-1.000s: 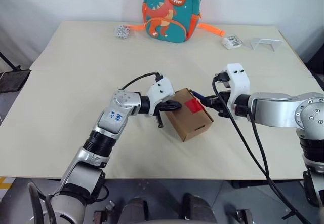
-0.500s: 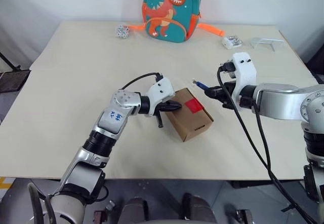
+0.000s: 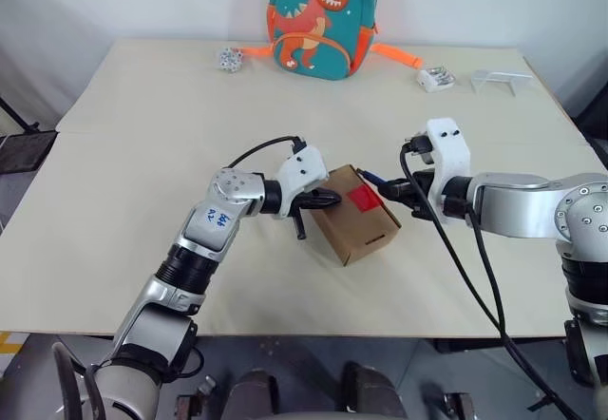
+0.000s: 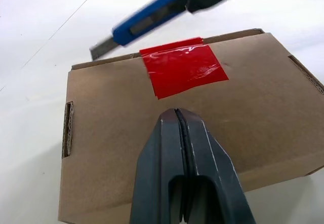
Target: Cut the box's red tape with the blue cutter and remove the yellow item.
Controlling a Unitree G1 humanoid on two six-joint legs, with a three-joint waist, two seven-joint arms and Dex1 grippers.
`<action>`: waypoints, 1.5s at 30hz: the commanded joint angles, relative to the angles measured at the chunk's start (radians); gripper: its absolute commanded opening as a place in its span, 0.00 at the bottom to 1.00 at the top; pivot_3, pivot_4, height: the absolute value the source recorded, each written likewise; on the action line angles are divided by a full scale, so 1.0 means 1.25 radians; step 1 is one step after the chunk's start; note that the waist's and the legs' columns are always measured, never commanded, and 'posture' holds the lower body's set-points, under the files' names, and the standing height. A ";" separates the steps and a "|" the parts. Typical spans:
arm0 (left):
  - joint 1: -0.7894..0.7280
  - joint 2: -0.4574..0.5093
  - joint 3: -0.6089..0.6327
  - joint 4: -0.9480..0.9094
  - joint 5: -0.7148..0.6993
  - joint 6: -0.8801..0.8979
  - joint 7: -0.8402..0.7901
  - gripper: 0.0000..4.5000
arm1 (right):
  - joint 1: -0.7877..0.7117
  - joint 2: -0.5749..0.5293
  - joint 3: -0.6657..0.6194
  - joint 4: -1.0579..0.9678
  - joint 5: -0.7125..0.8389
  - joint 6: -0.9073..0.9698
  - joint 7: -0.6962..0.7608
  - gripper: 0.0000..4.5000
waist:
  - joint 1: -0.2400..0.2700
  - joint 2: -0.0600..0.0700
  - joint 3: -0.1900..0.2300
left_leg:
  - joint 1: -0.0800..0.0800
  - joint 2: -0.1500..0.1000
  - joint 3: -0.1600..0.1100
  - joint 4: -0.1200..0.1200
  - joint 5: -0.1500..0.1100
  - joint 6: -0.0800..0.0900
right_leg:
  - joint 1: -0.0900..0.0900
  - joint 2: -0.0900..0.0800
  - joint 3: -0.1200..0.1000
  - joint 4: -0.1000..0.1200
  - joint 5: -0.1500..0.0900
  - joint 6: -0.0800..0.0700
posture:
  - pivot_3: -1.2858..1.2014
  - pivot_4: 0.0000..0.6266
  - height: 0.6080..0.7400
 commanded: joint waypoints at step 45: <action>0.006 0.018 -0.016 -0.024 0.007 0.024 -0.007 0.00 | 0.014 0.004 -0.011 -0.037 0.018 0.008 0.004 0.02 | 0.000 0.000 0.000 | 0.000 0.000 0.000 0.000 0.000 0.000 | 0.000 0.000 0.000 0.000 0.000 0.000 | 0.52 0.24 1.00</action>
